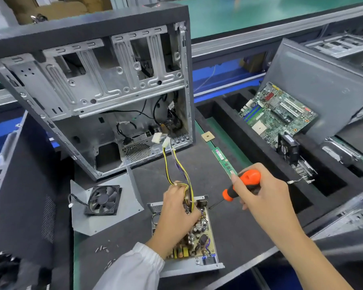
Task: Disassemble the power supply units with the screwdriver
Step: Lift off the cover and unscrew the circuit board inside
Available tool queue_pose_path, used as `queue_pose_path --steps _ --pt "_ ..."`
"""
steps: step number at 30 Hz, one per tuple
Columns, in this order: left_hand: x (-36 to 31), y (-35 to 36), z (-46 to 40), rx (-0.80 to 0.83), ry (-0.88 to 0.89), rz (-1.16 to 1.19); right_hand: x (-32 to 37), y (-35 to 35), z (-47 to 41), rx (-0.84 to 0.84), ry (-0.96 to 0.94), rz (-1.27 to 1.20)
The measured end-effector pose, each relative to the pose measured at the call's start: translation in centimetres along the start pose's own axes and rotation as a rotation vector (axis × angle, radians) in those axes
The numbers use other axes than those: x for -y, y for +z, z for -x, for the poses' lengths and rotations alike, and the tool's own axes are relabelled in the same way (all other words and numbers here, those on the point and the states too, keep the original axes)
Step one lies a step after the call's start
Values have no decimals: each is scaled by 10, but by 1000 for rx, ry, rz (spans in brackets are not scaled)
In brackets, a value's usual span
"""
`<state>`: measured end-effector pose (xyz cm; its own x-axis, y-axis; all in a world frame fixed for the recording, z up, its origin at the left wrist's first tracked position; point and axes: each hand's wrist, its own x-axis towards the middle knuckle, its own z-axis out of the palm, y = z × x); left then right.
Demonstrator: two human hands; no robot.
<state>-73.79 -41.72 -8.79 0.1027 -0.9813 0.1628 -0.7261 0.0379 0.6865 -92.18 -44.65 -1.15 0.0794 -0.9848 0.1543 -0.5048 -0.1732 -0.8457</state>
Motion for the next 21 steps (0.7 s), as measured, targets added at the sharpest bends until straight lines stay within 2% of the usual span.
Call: queue_pose_path --steps 4,11,15,18,21 --pt "5 -3 2 43 -29 22 2 -2 4 3 -31 -33" --pt "6 -2 2 -100 -19 51 -10 10 1 23 -51 -14" --pt "11 -1 2 -71 11 28 -16 13 2 28 -29 -31" --pt "13 -2 2 -41 35 -34 -20 13 0 29 -24 -36" --pt "16 -8 0 -43 75 -197 -22 14 -2 47 -51 -18"
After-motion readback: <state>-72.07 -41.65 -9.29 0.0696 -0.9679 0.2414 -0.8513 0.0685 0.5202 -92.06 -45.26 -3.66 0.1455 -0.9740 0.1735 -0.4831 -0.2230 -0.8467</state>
